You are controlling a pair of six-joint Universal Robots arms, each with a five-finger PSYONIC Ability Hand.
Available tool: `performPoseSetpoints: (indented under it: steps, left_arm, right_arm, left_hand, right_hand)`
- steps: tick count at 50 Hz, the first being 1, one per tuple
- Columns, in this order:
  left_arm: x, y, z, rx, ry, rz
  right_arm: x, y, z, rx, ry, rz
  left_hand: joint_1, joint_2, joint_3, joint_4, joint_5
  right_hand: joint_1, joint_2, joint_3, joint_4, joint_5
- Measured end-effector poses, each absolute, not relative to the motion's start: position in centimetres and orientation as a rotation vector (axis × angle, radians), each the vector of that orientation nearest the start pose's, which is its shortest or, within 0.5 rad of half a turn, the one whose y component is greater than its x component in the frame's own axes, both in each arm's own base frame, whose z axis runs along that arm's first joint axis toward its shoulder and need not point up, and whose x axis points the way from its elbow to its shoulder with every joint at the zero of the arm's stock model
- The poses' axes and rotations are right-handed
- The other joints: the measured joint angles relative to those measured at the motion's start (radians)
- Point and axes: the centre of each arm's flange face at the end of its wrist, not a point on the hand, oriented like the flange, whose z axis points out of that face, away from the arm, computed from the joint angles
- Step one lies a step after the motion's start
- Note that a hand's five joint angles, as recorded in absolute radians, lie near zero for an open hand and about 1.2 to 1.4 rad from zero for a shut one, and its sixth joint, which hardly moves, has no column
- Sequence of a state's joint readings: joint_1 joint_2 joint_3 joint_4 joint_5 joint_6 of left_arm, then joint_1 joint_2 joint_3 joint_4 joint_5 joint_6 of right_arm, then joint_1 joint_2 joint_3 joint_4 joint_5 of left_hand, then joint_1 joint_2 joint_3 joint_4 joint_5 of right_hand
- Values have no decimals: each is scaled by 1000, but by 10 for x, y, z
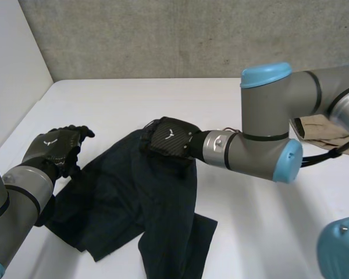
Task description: Fold the laundry.
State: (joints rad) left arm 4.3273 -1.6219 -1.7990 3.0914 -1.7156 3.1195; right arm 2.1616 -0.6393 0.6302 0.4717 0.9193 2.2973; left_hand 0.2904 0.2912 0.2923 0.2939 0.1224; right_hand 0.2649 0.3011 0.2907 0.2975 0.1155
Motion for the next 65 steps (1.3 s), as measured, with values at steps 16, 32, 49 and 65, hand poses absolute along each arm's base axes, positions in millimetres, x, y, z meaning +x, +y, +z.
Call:
performPoseSetpoints:
  steps: [16, 32, 49, 65]
  left_arm:
    - [-212, -206, 216, 358, 2646, -1870]
    - [-215, -210, 224, 366, 2622, -1916]
    - [-228, -233, 288, 313, 2442, -2224]
    - [-285, -208, 277, 444, 2651, -2254]
  right_arm:
    - [423, -256, 152, -1984, 1199, -1500]
    - [438, -291, 194, -1860, 1226, -1867]
    - [398, -313, 330, -1274, 1519, -2376]
    - [377, -288, 295, -1410, 1774, -2129]
  left_hand:
    - [0, 0, 0, 0, 0]
    - [0, 0, 0, 0, 0]
    - [0, 0, 0, 0, 0]
    - [0, 7, 0, 1, 0]
  right_hand:
    - [0, 0, 0, 0, 0]
    - [709, 854, 891, 890, 857]
    - [728, 862, 891, 890, 862]
    - [728, 862, 891, 890, 862]
